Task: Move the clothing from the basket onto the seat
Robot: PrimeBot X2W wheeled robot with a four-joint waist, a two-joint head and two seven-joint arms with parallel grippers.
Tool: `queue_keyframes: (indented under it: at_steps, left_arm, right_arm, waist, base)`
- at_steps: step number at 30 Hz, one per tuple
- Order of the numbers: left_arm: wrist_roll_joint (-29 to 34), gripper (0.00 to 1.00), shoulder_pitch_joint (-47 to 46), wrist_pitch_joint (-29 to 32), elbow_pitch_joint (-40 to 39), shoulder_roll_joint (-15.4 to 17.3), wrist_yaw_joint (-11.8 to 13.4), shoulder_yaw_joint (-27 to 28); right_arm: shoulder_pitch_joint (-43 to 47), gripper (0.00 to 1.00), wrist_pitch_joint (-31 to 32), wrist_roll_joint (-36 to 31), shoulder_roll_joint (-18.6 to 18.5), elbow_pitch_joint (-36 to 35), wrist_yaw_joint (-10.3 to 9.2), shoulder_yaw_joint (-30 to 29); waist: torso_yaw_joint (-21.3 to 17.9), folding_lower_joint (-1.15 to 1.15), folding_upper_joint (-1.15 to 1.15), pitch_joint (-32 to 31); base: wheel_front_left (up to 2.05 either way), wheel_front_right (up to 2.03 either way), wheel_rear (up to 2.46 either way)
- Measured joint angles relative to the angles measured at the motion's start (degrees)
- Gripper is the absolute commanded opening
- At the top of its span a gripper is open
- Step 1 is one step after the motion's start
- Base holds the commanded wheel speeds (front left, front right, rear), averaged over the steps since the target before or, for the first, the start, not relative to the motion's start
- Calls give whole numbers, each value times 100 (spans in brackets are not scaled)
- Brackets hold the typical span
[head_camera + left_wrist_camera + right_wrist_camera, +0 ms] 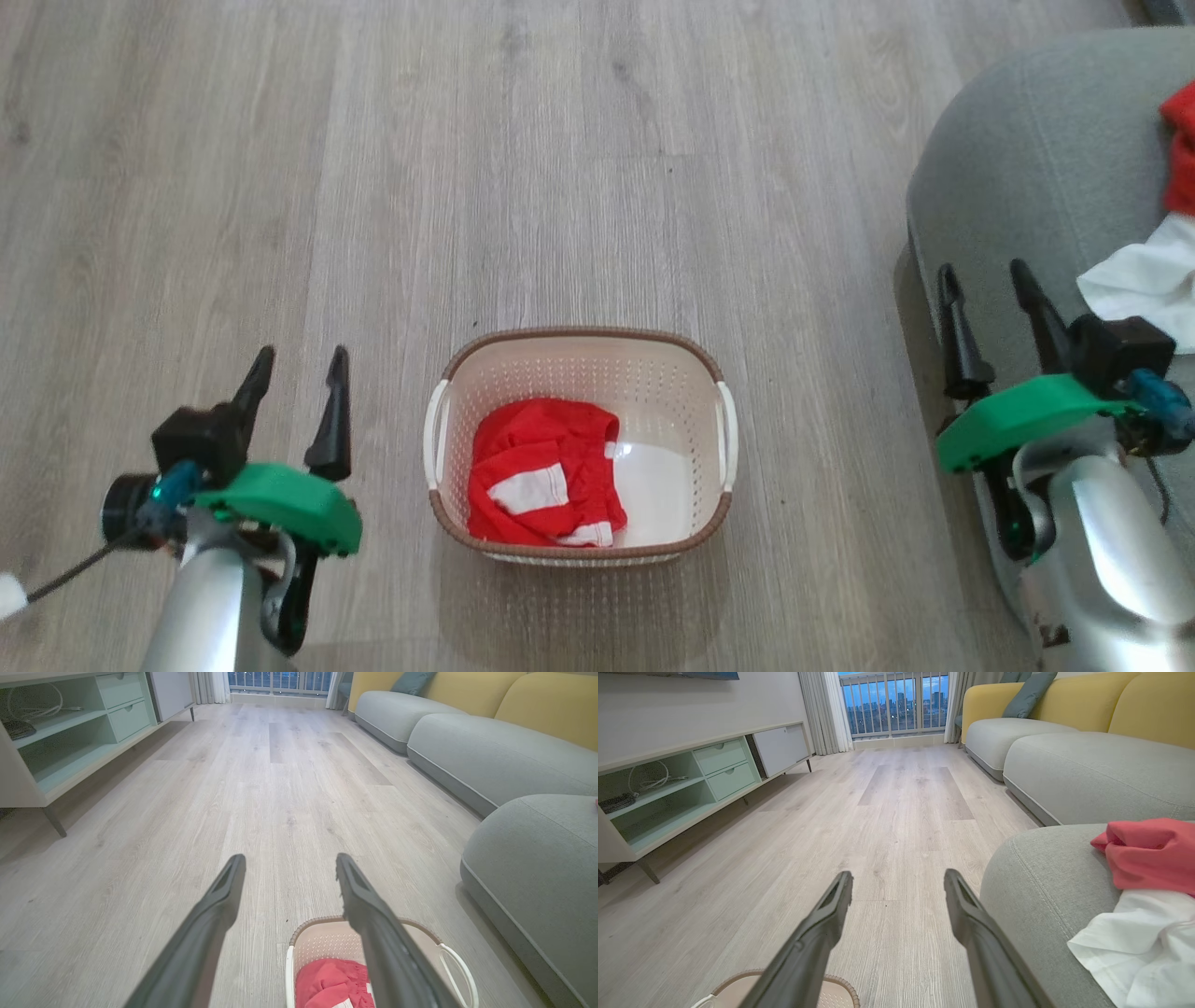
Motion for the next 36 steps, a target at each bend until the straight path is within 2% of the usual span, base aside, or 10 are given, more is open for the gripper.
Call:
queue_keyframes:
  at_steps: [12, 19, 30, 36]
  left_arm:
    - [278, 100, 808, 0, -380, -111, -29, 404]
    - [335, 100, 1068, 0, -548, -136, -31, 463]
    - [336, 100, 1126, 0, -598, -151, -37, 463]
    - [335, 100, 1094, 1, -479, -153, -62, 370]
  right_arm:
    - [573, 100, 1, -49, 66, -80, 0, 66]
    - [811, 100, 1, -57, 114, -168, 0, 60]
    - [864, 100, 1, -108, 186, -179, 0, 172]
    - [797, 100, 1, -129, 207, -259, -1, 185]
  waist:
    - [-96, 0, 0, -492]
    - [-184, 0, 0, -626]
    - [-227, 0, 0, -530]
    - [-242, 0, 0, -281]
  base:
    - [0, 0, 0]
    - [0, 0, 0]
    - [0, 0, 0]
    - [0, 0, 0]
